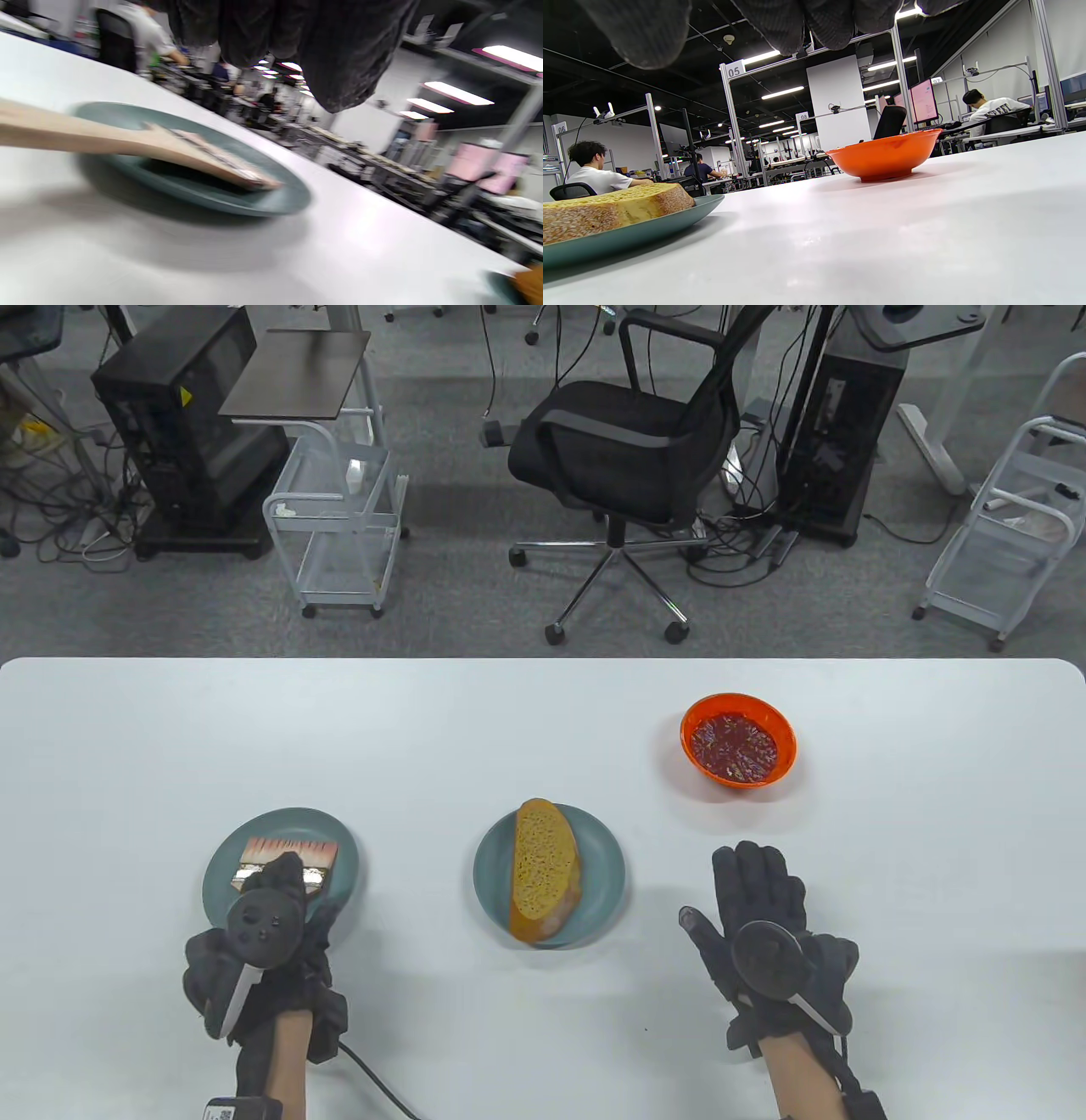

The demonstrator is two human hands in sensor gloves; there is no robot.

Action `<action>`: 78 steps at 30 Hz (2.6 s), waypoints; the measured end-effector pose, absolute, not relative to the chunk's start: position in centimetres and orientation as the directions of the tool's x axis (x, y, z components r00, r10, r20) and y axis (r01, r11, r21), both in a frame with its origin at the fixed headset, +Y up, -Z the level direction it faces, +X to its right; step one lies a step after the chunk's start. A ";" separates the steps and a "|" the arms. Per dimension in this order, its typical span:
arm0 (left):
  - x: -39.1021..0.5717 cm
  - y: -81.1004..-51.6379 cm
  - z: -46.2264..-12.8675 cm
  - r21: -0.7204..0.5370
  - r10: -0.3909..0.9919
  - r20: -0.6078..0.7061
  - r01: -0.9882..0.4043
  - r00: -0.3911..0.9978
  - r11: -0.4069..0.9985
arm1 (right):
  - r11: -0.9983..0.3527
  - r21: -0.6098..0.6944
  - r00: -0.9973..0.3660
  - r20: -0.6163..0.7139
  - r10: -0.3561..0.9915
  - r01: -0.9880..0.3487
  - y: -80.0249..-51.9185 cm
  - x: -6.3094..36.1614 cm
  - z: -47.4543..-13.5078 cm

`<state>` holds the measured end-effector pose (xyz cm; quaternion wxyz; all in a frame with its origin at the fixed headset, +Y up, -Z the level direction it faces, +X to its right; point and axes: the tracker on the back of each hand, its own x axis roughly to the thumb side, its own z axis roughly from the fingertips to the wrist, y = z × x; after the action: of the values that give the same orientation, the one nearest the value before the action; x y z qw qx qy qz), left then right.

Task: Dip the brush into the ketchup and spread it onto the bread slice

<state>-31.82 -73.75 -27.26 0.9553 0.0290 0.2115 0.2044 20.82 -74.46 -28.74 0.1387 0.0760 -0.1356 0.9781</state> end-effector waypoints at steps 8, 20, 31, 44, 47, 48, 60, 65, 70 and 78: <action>-35.1 -75.7 -26.6 -0.016 0.319 -0.631 -0.423 0.707 0.906 | -0.927 -0.235 -0.950 0.183 0.252 -0.291 -74.5 20.8 -28.8; -34.4 -76.8 -26.9 -0.163 0.207 -0.646 -0.398 0.735 0.903 | -0.925 -0.222 -0.947 0.163 0.277 -0.309 -74.5 21.4 -28.8; -33.9 -76.9 -27.1 -0.140 0.174 -0.642 -0.337 0.746 0.931 | -0.916 -0.211 -0.935 0.174 0.309 -0.342 -74.4 21.5 -28.8; -28.0 -71.4 -26.4 0.154 0.272 -0.357 -0.231 0.894 0.961 | -0.888 -0.242 -0.915 0.210 0.345 -0.390 -74.0 21.0 -28.5; -24.8 -70.2 -26.1 0.230 0.277 -0.198 -0.230 0.940 0.946 | -0.865 -0.272 -0.895 0.275 0.351 -0.422 -73.4 20.0 -28.1; -23.4 -69.6 -25.8 0.241 0.275 -0.125 -0.239 0.953 0.940 | -0.853 -0.278 -0.877 0.330 0.348 -0.443 -73.0 19.5 -27.8; -11.5 -69.4 -23.3 0.279 0.078 0.232 -0.143 0.970 0.950 | -0.864 -0.352 -0.824 0.554 0.118 -0.360 -71.1 13.4 -25.3; -8.9 -69.9 -22.0 0.290 0.074 0.337 -0.178 0.938 0.940 | -0.910 -0.342 -0.830 0.558 0.004 -0.234 -71.3 12.0 -24.6; -7.1 -69.9 -21.1 0.297 0.096 0.437 -0.244 0.894 0.923 | -0.932 -0.343 -0.836 0.541 -0.095 -0.116 -71.8 10.8 -24.3; -6.9 -70.1 -20.8 0.243 0.131 0.506 -0.287 0.852 0.927 | -0.897 -0.435 -0.865 0.478 -0.151 -0.084 -71.9 10.4 -24.0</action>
<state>-6.93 -70.12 -20.77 0.9496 0.1565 -0.2483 0.1101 10.40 -71.95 -24.02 -0.0179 0.2589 -0.2265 0.9388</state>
